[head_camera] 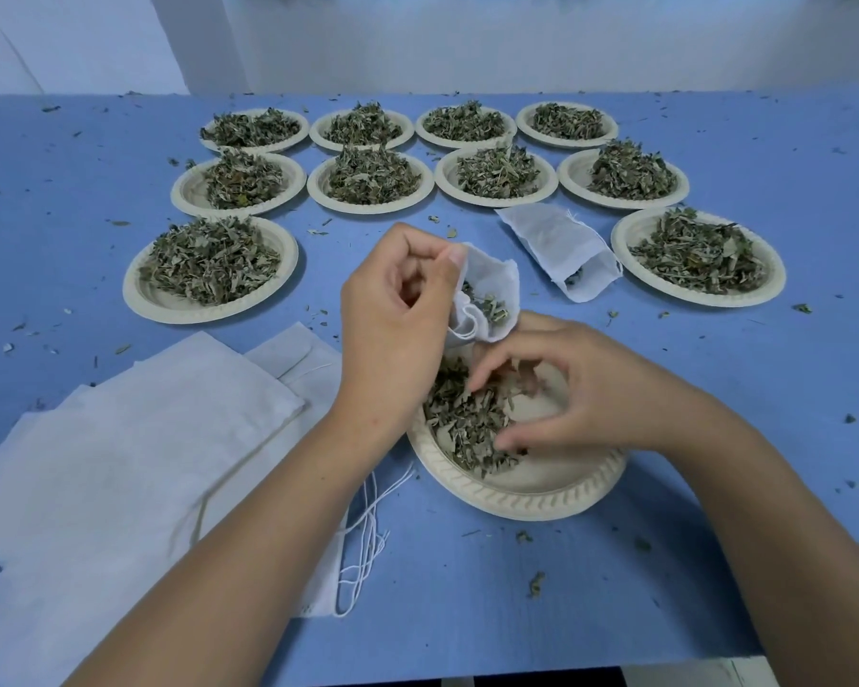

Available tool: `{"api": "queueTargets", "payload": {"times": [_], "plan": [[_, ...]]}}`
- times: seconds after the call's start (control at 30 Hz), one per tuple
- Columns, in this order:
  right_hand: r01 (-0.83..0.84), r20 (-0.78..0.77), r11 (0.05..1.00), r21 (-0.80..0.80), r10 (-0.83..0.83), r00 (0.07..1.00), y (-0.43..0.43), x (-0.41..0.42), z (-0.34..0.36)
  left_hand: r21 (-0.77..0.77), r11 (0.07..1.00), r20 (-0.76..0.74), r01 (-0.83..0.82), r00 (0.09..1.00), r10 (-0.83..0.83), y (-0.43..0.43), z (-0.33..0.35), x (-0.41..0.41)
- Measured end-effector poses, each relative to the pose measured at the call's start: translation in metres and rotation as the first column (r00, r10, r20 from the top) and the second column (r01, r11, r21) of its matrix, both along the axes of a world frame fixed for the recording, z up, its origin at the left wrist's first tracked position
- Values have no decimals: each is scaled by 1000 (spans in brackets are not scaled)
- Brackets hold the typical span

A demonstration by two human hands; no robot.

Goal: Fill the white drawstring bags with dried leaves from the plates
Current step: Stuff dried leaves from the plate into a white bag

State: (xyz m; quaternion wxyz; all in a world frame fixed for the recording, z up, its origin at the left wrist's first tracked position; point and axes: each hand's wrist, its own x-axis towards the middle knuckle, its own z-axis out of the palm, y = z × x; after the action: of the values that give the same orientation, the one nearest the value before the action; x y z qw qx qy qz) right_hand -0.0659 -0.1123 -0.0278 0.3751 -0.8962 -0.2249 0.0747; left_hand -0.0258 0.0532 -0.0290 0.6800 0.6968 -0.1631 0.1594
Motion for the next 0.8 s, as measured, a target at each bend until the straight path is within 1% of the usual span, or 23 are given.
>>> {"api": "queueTargets", "payload": {"times": [0.07, 0.1, 0.23, 0.33, 0.47, 0.63, 0.73, 0.8], "plan": [[-94, -44, 987, -128, 89, 995, 4, -1, -2, -6, 1000, -8, 3, 1000, -3, 0, 0, 0], [-105, -40, 982, -156, 100, 994, 6, 0, -4, -8, 1000, -11, 5, 1000, -5, 0, 0, 0], [-21, 27, 993, -118, 25, 999, 3, 4, -5, -2, 1000, -14, 7, 1000, -7, 1, 0, 0], [18, 20, 1000, -26, -18, 1000, -2, 5, -4, -3, 1000, -20, 7, 1000, -7, 1, 1, 0], [101, -58, 981, 165, -93, 994, -7, 5, -2, -15, 1000, -24, 5, 1000, -6, 1, 1, 1], [204, -21, 929, 309, -208, 978, -12, 4, 2, -8, 1000, -13, 3, 1000, -4, 2, 0, 1], [145, 38, 908, 394, -174, 984, -17, 2, 7, -1, 1000, -6, 5, 1000, -5, 2, 0, 1], [87, 69, 848, 522, -144, 987, -18, 1, 10, 8, 1000, -5, 14, 1000, -14, 3, 0, 1]]}}
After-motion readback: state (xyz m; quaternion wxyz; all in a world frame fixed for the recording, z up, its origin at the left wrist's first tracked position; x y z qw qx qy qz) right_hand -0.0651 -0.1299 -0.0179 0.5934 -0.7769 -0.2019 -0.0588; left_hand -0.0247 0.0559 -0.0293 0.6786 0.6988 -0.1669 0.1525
